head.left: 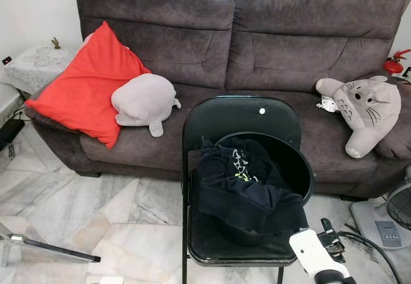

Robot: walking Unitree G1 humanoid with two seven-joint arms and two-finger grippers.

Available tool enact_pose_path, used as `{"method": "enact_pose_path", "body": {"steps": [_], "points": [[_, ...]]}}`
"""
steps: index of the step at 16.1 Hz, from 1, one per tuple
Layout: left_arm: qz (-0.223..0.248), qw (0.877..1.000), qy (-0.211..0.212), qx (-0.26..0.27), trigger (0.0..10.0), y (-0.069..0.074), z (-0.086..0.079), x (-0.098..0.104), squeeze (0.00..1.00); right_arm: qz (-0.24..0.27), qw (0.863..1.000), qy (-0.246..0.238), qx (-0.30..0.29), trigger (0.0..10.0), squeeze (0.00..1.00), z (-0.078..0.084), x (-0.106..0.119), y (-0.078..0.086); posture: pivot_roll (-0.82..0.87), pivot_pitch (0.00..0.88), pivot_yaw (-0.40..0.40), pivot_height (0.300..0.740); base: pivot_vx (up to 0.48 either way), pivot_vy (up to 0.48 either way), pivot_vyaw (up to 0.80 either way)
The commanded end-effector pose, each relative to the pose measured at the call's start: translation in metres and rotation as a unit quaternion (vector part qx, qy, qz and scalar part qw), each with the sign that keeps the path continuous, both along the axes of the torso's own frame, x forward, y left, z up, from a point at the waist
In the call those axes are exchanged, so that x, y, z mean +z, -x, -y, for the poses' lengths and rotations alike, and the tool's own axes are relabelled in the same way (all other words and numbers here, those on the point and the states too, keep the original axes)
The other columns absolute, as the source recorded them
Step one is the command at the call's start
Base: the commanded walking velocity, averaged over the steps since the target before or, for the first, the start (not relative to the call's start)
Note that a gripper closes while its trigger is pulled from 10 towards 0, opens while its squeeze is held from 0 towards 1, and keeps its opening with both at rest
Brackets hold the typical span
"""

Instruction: Hang hanger

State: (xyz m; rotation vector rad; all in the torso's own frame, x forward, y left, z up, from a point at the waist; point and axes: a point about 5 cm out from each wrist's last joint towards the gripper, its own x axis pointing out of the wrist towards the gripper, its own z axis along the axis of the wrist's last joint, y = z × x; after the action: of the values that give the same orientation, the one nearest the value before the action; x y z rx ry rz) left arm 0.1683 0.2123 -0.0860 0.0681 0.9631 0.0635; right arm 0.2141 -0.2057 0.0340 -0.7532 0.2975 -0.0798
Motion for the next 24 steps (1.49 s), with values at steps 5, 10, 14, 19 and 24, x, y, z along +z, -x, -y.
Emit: {"method": "enact_pose_path", "body": {"steps": [5, 10, 14, 19, 24], "points": [[-0.009, 1.000, -0.004, -0.001, 10.0, 0.003, 0.003, -0.002, 0.00, 0.010, 1.000, 0.026, 0.005, 10.0, 0.00, 0.003, 0.005, -0.007, -0.13, 0.065, -0.018, 0.740, 0.000, 0.000, 0.00], [-0.016, 1.000, 0.003, -0.010, 10.0, 0.008, 0.030, -0.008, 0.00, 0.028, 0.998, 0.036, 0.036, 10.0, 0.00, -0.005, 0.012, -0.008, -0.13, 0.069, -0.019, 0.740, 0.000, 0.000, 0.00], [-0.018, 1.000, 0.003, -0.011, 10.0, 0.011, 0.031, -0.009, 0.00, -0.010, 0.993, 0.080, 0.083, 10.0, 0.00, -0.010, 0.002, -0.004, -0.13, 0.070, -0.020, 0.740, 0.000, 0.000, 0.00], [-0.018, 1.000, 0.000, -0.009, 10.0, 0.011, 0.028, -0.009, 0.00, 0.023, 0.990, 0.119, 0.077, 10.0, 0.00, -0.005, 0.015, -0.013, -0.12, 0.070, -0.020, 0.740, 0.000, 0.000, 0.00], [-0.018, 1.000, -0.002, -0.010, 10.0, 0.011, 0.027, -0.009, 0.00, 0.056, 0.988, 0.117, 0.081, 10.0, 0.00, -0.007, 0.023, -0.015, -0.13, 0.071, -0.019, 0.740, 0.000, 0.000, 0.00]]}}
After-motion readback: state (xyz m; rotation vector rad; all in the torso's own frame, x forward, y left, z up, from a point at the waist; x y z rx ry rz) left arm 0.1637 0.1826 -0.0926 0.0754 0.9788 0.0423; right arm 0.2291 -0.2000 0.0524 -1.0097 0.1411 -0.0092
